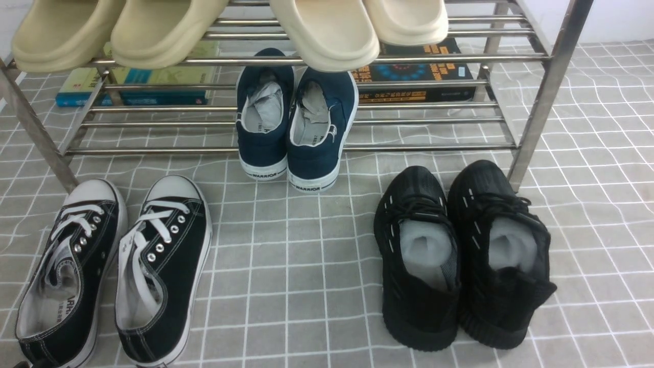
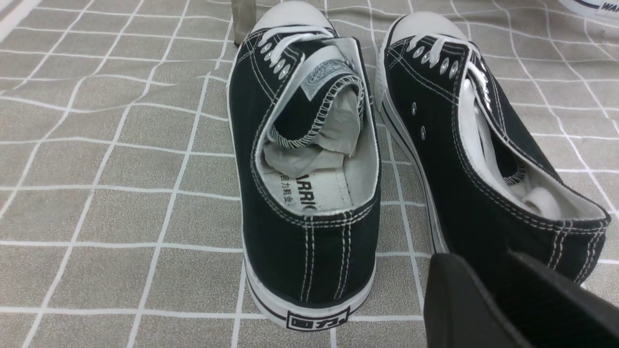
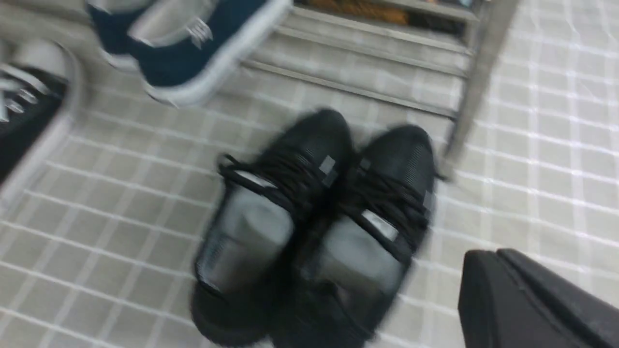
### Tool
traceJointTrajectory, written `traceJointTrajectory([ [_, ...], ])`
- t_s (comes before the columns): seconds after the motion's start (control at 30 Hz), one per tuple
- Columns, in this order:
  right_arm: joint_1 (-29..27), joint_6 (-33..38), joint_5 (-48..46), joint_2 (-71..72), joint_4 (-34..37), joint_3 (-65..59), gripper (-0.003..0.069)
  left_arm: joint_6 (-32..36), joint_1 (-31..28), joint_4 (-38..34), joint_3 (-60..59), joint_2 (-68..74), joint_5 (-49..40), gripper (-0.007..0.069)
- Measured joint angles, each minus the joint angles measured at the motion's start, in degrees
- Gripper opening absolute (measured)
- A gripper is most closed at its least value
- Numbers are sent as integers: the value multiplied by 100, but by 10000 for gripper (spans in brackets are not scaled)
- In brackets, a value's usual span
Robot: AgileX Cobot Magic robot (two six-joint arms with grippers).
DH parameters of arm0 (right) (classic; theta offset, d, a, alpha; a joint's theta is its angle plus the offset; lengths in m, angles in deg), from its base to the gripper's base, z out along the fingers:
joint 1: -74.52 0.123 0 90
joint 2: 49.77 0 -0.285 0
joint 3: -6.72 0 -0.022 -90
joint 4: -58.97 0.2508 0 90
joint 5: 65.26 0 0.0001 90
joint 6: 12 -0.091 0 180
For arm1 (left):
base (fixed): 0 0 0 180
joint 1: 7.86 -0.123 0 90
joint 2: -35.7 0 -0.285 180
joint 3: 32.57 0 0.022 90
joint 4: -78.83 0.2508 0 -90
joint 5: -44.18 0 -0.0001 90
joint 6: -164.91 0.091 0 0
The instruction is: Take the shoes off the shelf with your hand from the grey coffee tablecloth.
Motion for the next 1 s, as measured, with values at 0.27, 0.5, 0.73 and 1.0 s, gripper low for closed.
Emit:
traceJointTrajectory([
  [0.27, 0, 0, 3062, 713, 105, -2150, -10, 0, 0, 0, 0, 0, 0, 160],
  [0.5, 0, 0, 3454, 764, 51, -2732, -7, 0, 0, 0, 0, 0, 0, 160],
  [0.73, 0, 15, 3404, 764, 45, -2976, -3, 0, 0, 0, 0, 0, 0, 160],
  [1.0, -10, 189, 3392, 912, 312, -3099, 2, 0, 0, 0, 0, 0, 0, 160],
])
